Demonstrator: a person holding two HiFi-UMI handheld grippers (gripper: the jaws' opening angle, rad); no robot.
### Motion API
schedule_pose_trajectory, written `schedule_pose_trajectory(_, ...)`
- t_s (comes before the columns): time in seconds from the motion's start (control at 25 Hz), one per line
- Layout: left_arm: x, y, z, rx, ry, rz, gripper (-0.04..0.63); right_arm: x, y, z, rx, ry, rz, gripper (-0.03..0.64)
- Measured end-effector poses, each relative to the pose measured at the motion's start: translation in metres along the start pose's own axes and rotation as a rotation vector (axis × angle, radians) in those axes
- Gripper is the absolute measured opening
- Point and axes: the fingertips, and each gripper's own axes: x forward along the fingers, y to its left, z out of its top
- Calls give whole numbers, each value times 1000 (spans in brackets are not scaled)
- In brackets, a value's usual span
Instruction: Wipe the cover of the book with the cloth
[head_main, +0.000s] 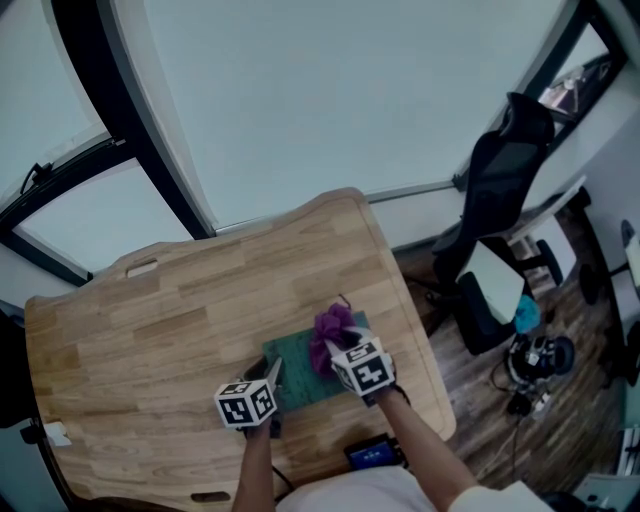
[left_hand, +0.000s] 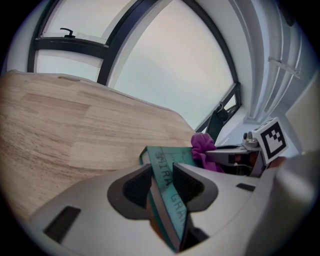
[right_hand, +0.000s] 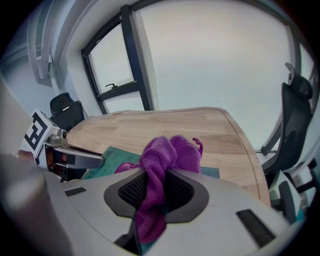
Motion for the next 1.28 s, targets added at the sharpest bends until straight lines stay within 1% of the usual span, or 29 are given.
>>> schedule_pose_trajectory(0.2, 0, 0, -1, -2, 0, -2, 135, 5, 3, 1, -2, -7, 5, 87)
schedule_pose_trajectory(0.44, 0, 0, 0, -1, 0, -4, 135, 4, 7, 8, -39, -14, -6, 87)
schedule_pose_trajectory(0.8, 1, 0, 0, -5, -1, -3, 135, 2, 32, 6, -20, 35, 75, 87)
schedule_pose_trajectory(0.96, 0, 0, 0, -6, 5, 0, 135, 4, 41, 13, -39, 14, 103, 87)
schedule_pose_trajectory(1.28, 1, 0, -1, -25, 26, -8, 135, 7, 53, 11, -76, 32, 139, 87)
